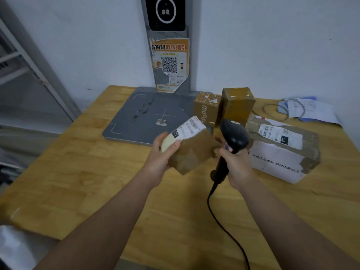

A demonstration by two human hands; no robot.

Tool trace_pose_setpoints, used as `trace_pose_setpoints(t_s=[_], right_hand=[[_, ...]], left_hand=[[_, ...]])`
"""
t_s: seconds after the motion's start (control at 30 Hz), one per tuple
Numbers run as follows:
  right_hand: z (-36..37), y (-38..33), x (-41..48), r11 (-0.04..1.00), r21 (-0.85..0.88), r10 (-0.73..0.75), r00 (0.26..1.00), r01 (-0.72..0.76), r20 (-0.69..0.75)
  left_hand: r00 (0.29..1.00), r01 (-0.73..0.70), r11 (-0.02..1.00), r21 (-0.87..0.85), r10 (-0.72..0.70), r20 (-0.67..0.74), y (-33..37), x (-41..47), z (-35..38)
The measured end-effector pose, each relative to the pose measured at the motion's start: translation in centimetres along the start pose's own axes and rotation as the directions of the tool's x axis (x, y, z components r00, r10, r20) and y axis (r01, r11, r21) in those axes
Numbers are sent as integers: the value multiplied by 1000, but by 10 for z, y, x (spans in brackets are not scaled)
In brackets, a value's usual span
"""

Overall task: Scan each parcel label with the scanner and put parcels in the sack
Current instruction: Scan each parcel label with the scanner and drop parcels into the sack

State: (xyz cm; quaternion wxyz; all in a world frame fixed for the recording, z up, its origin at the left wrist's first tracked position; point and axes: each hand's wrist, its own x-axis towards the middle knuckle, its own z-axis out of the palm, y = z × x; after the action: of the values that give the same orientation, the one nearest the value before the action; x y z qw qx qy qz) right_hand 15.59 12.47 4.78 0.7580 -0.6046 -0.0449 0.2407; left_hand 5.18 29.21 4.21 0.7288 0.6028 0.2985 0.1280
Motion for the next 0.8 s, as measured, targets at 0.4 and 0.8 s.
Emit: trace_pose_setpoints(t_s=[0.4, 0.8], right_hand=[[-10, -6, -6, 997, -79, -1, 999, 4, 35], [-15, -15, 9, 933, -360, -18, 999, 5, -33]], left_hand=[[959, -283, 864, 417, 262, 108, 0, -7, 15], [926, 124, 887, 444, -265, 270, -5, 3, 3]])
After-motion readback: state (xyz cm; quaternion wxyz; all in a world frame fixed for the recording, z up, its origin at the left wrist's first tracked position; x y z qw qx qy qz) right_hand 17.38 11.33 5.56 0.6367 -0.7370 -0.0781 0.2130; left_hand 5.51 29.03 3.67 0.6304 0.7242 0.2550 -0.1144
